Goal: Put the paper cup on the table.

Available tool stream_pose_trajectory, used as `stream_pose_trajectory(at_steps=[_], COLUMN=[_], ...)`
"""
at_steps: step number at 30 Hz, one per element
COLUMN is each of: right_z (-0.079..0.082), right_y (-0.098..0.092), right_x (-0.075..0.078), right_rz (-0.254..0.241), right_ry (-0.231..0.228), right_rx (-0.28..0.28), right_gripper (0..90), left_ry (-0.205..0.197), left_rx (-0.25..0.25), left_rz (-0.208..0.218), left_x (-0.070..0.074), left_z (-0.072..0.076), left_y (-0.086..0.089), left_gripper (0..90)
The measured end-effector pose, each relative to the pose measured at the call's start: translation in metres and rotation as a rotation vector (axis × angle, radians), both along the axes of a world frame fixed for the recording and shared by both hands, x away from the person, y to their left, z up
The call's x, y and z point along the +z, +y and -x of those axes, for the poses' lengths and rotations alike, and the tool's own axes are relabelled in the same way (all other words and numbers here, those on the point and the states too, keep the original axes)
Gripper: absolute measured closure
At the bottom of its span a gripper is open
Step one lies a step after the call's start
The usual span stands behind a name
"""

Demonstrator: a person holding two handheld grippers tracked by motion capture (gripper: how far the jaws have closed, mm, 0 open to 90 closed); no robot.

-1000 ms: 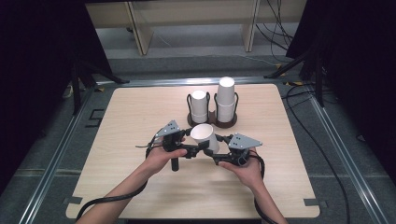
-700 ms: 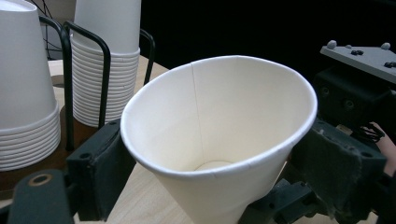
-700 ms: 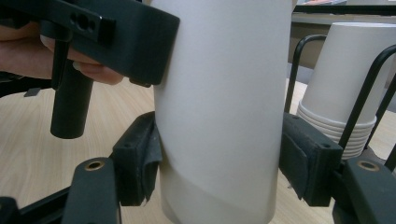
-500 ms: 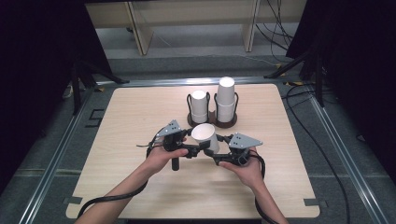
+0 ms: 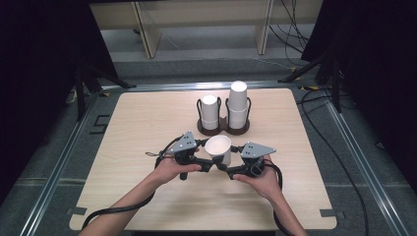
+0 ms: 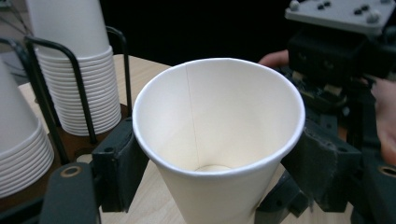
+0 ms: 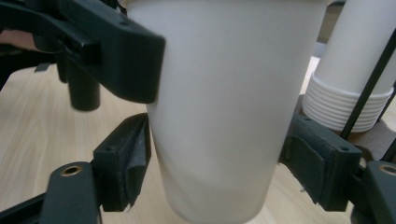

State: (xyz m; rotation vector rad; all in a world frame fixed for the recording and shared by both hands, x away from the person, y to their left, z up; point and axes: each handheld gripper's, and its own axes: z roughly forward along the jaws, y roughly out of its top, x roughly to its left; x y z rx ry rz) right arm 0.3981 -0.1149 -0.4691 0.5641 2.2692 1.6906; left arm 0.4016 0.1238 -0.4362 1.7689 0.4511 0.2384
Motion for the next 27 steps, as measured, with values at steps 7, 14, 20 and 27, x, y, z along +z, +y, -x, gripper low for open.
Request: stream_pose_trajectory(at_steps=[7, 14, 20, 27], right_z=[0.008, 0.013, 0.015, 0.017], right_y=[-0.008, -0.011, -0.010, -0.009], right_x=[-0.003, -0.003, -0.003, -0.003], right_rz=[0.055, 0.076, 0.066, 0.055], right_ry=[0.011, 0.038, 0.051, 0.035], right_rx=[0.084, 0.150, 0.198, 0.232], right_gripper=[24.1, 26.4, 26.7, 29.5], left_ry=[-0.008, 0.000, -0.006, -0.044], left_rx=[-0.120, -0.214, -0.268, -0.338], left_rz=[-0.033, -0.073, -0.078, -0.098], left_x=[-0.002, -0.004, -0.004, -0.003], left_z=[0.002, 0.003, 0.004, 0.005], left_y=[0.002, 0.006, 0.005, 0.004], left_gripper=[26.0, 27.2, 28.1, 28.6])
